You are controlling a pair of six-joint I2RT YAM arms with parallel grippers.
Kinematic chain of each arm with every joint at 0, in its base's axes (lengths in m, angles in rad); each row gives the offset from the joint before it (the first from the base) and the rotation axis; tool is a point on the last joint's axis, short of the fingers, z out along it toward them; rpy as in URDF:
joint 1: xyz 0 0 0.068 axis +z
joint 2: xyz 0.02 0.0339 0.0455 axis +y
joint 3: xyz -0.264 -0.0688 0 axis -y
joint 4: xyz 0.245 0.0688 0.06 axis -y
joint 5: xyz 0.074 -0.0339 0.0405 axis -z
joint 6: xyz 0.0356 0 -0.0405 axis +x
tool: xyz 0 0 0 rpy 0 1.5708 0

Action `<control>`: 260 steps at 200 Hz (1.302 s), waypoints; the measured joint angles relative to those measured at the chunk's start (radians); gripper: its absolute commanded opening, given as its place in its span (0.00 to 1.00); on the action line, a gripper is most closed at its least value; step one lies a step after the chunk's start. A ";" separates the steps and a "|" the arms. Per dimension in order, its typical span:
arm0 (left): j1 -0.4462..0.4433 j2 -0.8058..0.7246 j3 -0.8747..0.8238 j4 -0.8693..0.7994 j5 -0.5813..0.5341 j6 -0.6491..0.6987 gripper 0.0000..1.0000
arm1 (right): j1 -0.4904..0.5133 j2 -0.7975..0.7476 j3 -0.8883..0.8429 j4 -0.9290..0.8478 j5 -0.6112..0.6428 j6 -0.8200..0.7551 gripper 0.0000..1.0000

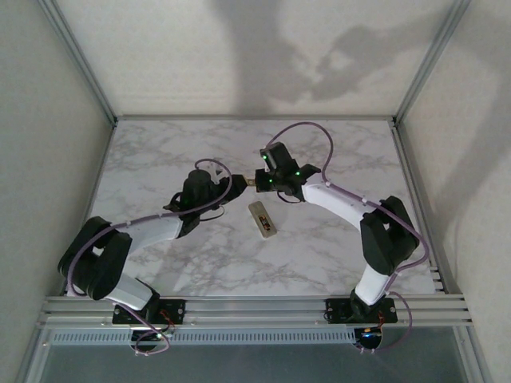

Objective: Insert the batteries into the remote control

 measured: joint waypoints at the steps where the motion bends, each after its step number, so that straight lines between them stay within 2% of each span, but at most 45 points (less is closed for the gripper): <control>1: 0.000 0.000 0.000 0.000 0.000 0.000 0.36 | 0.000 0.000 0.000 0.000 0.000 0.000 0.11; 22: 0.000 0.011 0.006 0.000 -0.003 0.000 0.33 | 0.002 -0.010 -0.001 0.005 -0.008 0.000 0.11; 45: 0.000 0.016 0.013 0.000 -0.002 0.000 0.20 | 0.006 -0.014 -0.006 0.009 -0.015 0.000 0.12; 72: 0.000 0.016 0.021 0.001 -0.001 -0.003 0.16 | 0.006 -0.014 -0.019 0.011 -0.015 0.000 0.12; 90: 0.000 0.018 0.024 0.000 0.003 0.000 0.03 | 0.006 -0.014 -0.021 0.011 -0.014 0.000 0.13; 118: 0.000 0.029 0.031 0.004 0.013 0.001 0.00 | 0.006 -0.014 -0.021 0.006 -0.007 0.003 0.14; 130: -0.001 0.036 0.037 0.004 0.015 0.001 0.00 | 0.005 -0.014 -0.021 0.003 -0.003 0.004 0.22; 143: -0.003 0.042 0.043 0.003 0.016 0.002 0.00 | 0.005 -0.014 -0.021 0.005 -0.002 0.016 0.44; 152: -0.005 0.042 0.045 -0.001 0.016 0.006 0.00 | 0.005 -0.016 -0.021 0.003 0.002 0.015 0.54; 168: -0.008 0.042 0.047 -0.017 0.009 0.027 0.00 | 0.005 -0.020 -0.021 -0.008 0.021 0.032 0.63; 192: -0.029 0.042 0.074 -0.064 -0.037 0.081 0.00 | 0.004 -0.029 -0.011 -0.060 0.061 0.060 0.70; 224: -0.083 0.042 0.116 -0.115 -0.146 0.182 0.00 | -0.016 -0.073 -0.019 -0.098 0.066 0.155 0.71; 260: -0.121 0.040 0.128 -0.128 -0.240 0.246 0.00 | -0.060 -0.186 -0.121 -0.028 0.003 0.311 0.72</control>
